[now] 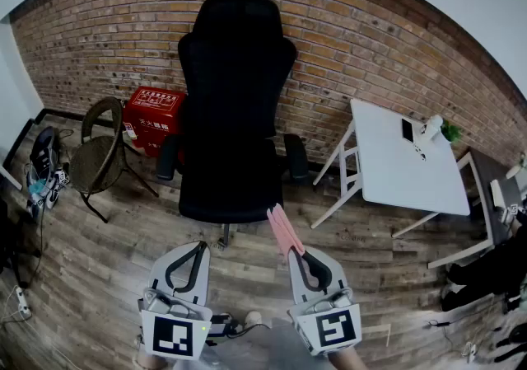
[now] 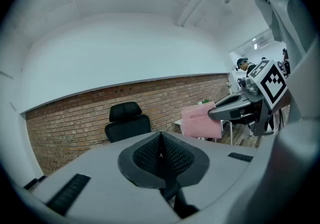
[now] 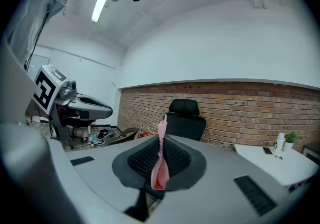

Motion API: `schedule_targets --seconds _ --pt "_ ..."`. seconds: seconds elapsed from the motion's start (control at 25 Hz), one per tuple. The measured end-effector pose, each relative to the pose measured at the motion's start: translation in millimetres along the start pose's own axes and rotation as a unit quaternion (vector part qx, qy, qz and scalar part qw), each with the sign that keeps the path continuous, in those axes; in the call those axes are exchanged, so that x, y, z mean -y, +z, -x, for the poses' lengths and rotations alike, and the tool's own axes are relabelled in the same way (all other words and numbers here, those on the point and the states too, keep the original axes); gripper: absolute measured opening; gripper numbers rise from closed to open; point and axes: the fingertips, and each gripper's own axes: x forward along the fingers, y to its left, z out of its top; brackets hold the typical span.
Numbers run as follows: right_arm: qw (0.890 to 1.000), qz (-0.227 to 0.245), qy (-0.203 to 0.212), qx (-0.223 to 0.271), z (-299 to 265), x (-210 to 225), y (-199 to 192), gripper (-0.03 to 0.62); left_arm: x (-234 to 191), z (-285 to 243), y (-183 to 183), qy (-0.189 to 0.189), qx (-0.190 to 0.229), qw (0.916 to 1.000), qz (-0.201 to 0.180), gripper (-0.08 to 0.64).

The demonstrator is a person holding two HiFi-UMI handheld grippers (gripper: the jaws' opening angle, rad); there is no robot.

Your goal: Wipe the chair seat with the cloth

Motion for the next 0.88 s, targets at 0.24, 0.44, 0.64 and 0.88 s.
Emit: schedule_targets --seconds 0.24,0.44,0.64,0.88 --pt "1.000 -0.003 -0.003 -0.008 9.3 2.8 -6.0 0.049 9.6 1.6 3.0 -0.001 0.005 1.0000 0.001 0.018" --pt "1.000 -0.004 -0.005 -0.010 9.9 0.2 -5.7 0.049 8.7 4.0 1.8 -0.003 0.003 1.0000 0.003 0.018" --pt "1.000 -0.008 -0.005 -0.014 7.7 -5.4 -5.2 0.049 3.2 6.6 -0.5 -0.002 0.007 1.0000 0.006 0.018" --pt "1.000 -0.008 -0.019 -0.016 3.7 -11.5 -4.2 0.049 -6.5 12.2 -7.7 -0.004 0.005 1.0000 0.005 0.018"
